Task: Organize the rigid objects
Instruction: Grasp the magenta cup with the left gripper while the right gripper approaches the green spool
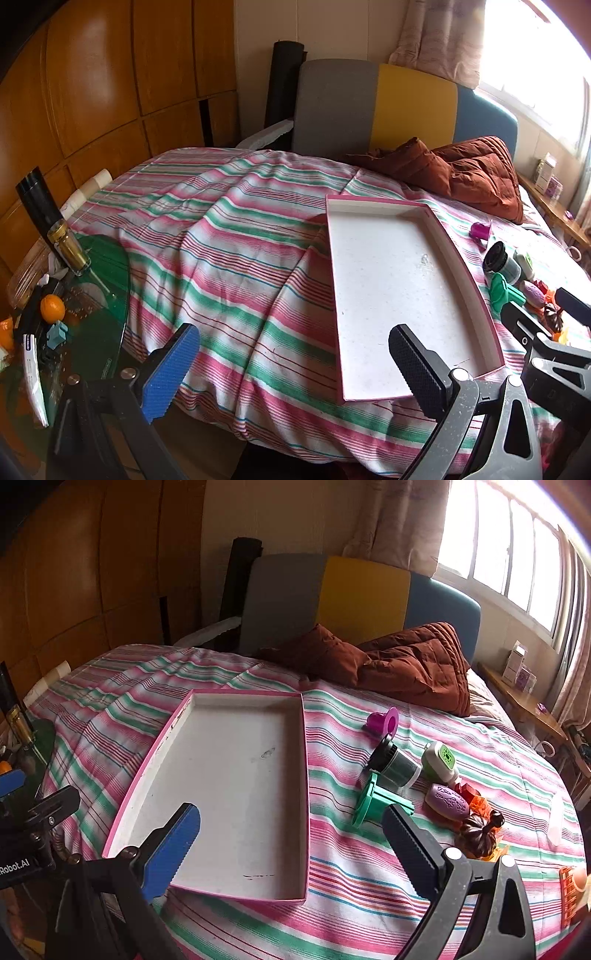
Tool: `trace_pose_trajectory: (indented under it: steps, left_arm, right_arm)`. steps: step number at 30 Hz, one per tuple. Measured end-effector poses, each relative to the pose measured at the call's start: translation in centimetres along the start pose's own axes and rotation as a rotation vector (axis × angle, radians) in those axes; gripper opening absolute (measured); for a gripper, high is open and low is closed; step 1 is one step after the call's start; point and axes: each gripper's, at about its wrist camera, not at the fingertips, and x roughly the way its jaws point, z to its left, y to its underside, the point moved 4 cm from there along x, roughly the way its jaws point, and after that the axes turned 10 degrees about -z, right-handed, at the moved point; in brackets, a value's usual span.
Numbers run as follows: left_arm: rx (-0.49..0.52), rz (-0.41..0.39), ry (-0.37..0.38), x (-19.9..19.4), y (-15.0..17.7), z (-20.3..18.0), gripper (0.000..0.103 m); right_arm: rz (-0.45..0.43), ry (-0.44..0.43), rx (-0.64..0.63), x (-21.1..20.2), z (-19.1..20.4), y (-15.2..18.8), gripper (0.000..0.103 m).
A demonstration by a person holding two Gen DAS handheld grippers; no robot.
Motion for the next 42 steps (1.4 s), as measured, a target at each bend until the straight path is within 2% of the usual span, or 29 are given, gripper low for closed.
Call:
trace_pose_trajectory:
  steps: [6,11,14,19,23,29,32,37,42]
  left_arm:
    - [0.042,-0.013,0.001,-0.1,-0.2,-0.7,0.103]
    - [0.066,0.001,0.024,0.1,-0.2,-1.4,0.103]
    - [0.069,0.013,0.042,0.2,-0.1,-1.7,0.103]
    - [0.043,0.034,0.13,0.4,-0.6,-2.4,0.103]
    - [0.063,0.024,0.198,0.5,-1.9,-4.0,0.103]
    - [0.16,0.011,0.277,1.3,-4.7,-8.3,0.103]
    - [0.199,0.039,0.341,2.6,-6.1,-11.7,0.103]
    - [0.22,0.12,0.444,5.8,-8.0,-17.7,0.103]
    - [0.289,0.163,0.483,9.9,-9.3,-24.3,0.1]
  right_arm:
    - [-0.012,-0.018,-0.049,0.0,-1.1,-0.6,0.101]
    - [-0.032,-0.025,-0.035,-0.2,-4.0,-1.5,0.101]
    - [-0.037,0.0,-0.027,-0.1,-6.5,-1.8,0.101]
    - [-0.041,0.056,-0.018,0.6,-12.1,-1.7,0.101]
    - [0.012,0.062,0.085,1.9,-17.7,-0.3,0.101]
    - [0.081,0.114,0.323,2.6,-23.8,2.6,0.101]
    - [0.059,0.117,0.385,2.3,-24.9,2.4,0.101]
    - [0.038,0.117,0.397,1.6,-25.1,2.0,0.101]
    - [0.027,0.111,0.365,1.6,-24.5,1.5,0.101]
